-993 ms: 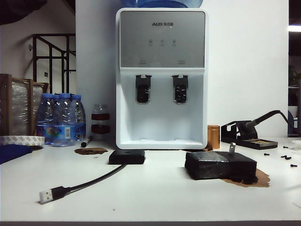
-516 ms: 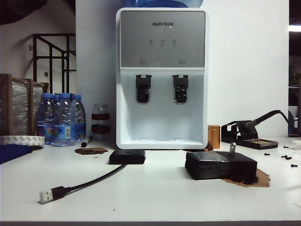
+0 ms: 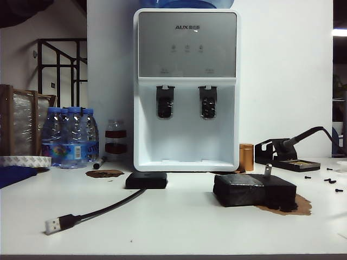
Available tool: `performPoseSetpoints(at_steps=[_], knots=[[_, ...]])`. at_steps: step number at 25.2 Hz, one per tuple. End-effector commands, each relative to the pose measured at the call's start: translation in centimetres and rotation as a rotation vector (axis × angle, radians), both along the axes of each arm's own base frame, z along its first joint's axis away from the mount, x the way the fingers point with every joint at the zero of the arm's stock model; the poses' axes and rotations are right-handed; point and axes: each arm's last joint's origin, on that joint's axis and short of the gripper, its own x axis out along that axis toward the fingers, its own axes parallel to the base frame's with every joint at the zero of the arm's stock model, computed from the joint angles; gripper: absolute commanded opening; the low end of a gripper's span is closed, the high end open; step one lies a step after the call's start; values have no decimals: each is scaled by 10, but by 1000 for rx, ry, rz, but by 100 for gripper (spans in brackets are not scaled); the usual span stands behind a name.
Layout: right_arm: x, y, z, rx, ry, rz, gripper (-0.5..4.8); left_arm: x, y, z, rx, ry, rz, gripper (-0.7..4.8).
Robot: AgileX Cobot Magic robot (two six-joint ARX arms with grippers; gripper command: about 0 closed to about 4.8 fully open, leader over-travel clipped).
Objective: Take the USB flash drive out of the black sponge and insert it into the slot on top of the black USB adpator box.
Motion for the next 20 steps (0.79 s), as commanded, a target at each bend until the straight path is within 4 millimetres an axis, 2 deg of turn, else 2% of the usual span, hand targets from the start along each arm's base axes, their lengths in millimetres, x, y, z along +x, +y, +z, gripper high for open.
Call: performPoseSetpoints(at_steps=[1, 2, 4, 11, 14, 20], knots=[[4, 0, -5, -30, -52, -26, 165, -7, 0, 26, -32, -81, -7, -5], [5, 0, -7, -35, -61, -38, 198, -9, -1, 33, -31, -102, -9, -5], [9, 0, -11, -44, -76, -62, 226, -15, -1, 49, -28, -152, -12, -5], [26, 3, -34, 5, -101, -81, 225, -28, -3, 94, -41, -262, -82, -5], [32, 4, -54, 45, -30, -88, 225, -26, -3, 117, -90, -289, -94, -5], [38, 7, -100, 15, 116, -95, 225, -16, -4, 169, -125, -357, -160, -5]])
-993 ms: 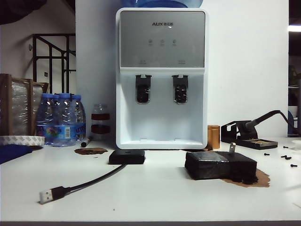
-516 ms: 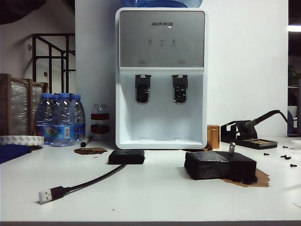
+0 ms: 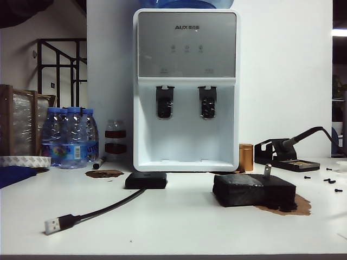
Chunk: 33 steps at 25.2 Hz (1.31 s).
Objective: Take the USB flash drive out of the black sponge and insert it into the slot on top of the black USB adpator box.
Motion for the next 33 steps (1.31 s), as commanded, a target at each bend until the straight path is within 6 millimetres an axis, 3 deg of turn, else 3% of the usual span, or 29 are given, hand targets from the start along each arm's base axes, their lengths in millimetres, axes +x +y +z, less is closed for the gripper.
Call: performPoseSetpoints(at_steps=[1, 5, 6, 8, 13, 18, 26, 29, 33], knots=[[2, 5, -24, -18, 50, 0, 225, 8, 0, 32, -30, -43, -45, -5], [5, 25, -60, 6, 23, 3, 229, 57, -1, 66, -66, 84, -164, -5], [5, 32, -71, -3, 6, -55, 229, 78, -2, 65, -70, 133, -210, -5], [4, 35, -83, -16, 6, -145, 229, 101, -7, 58, -72, 183, -248, -5], [0, 43, -108, -16, -24, -237, 231, 141, -28, 31, -2, 278, -321, -5], [-8, 42, -138, -3, -31, -245, 261, 159, -63, 7, 134, 299, -415, -5], [-16, 36, -187, -12, 10, -323, 260, 157, -120, -24, 247, 422, -536, -5], [-10, 39, -197, -26, 20, -324, 261, 152, -131, -33, 275, 461, -549, -5], [0, 43, -211, -46, 18, -339, 261, 156, -151, -66, 317, 543, -538, -5]])
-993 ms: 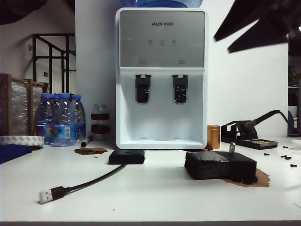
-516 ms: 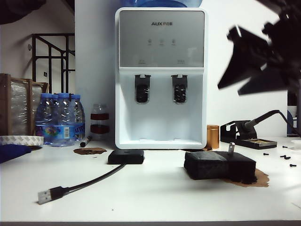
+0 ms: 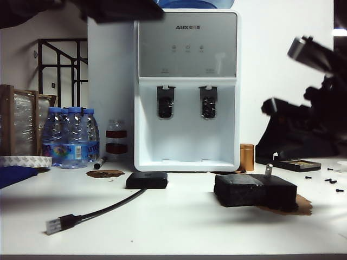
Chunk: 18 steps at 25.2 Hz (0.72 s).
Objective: Take the USB flash drive out of the black sponge and insert it into the slot on top of the black USB adpator box.
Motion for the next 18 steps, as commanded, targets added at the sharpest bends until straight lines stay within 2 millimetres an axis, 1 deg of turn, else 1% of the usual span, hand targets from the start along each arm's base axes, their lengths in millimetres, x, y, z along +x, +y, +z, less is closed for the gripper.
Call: performPoseSetpoints(at_steps=[1, 3, 5, 8, 9, 10, 12, 13, 14, 18], knots=[[8, 2, -6, -14, -33, -39, 261, 11, -15, -31, 64, 44, 46, -5], [11, 4, -14, -17, -20, -35, 261, 23, -24, -51, 85, 70, 51, -5], [14, 4, -18, -26, -27, -56, 261, 34, -32, -65, 68, 49, 51, -5], [16, 5, -17, -22, -57, -68, 261, 46, -46, -84, 30, 2, 36, -5], [17, 5, -15, -32, -83, -61, 261, 50, -51, -94, 25, -1, 27, -5], [17, 5, -14, -38, -94, -60, 260, 51, -55, -99, 27, 0, 20, -5], [18, 5, -13, -59, -116, -71, 261, 56, -67, -123, 46, 26, 2, -5], [18, 5, -13, -67, -120, -72, 261, 56, -69, -128, 50, 30, -4, -5], [19, 5, -15, -80, -118, -81, 261, 57, -72, -136, 51, 35, -15, -5], [22, 6, -24, -94, -107, -80, 261, 54, -81, -147, 44, 24, -36, -5]])
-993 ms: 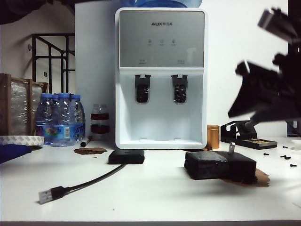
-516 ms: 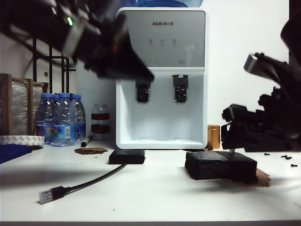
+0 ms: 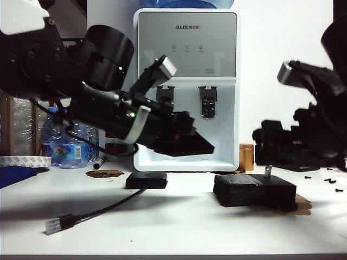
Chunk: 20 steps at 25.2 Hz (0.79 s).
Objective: Take the USB flash drive out of the black sponge and insert it into the slot on top of the black USB adpator box.
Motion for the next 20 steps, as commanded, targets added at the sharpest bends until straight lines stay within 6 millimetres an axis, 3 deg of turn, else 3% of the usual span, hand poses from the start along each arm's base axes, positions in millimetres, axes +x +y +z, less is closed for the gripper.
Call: performPoseSetpoints(at_steps=[1, 6, 12, 20], knots=[[5, 3, -6, 3, -29, -2, 261, -2, -9, 2, -42, -54, -20, -5], [10, 4, -15, 4, -51, -2, 261, -1, -16, 5, -61, -86, -12, -5], [12, 3, -13, -71, -112, -42, 261, 19, -34, 5, -102, -51, 56, -5], [24, 9, -14, -69, -126, -29, 261, 15, -43, -26, -53, 30, -20, -5]])
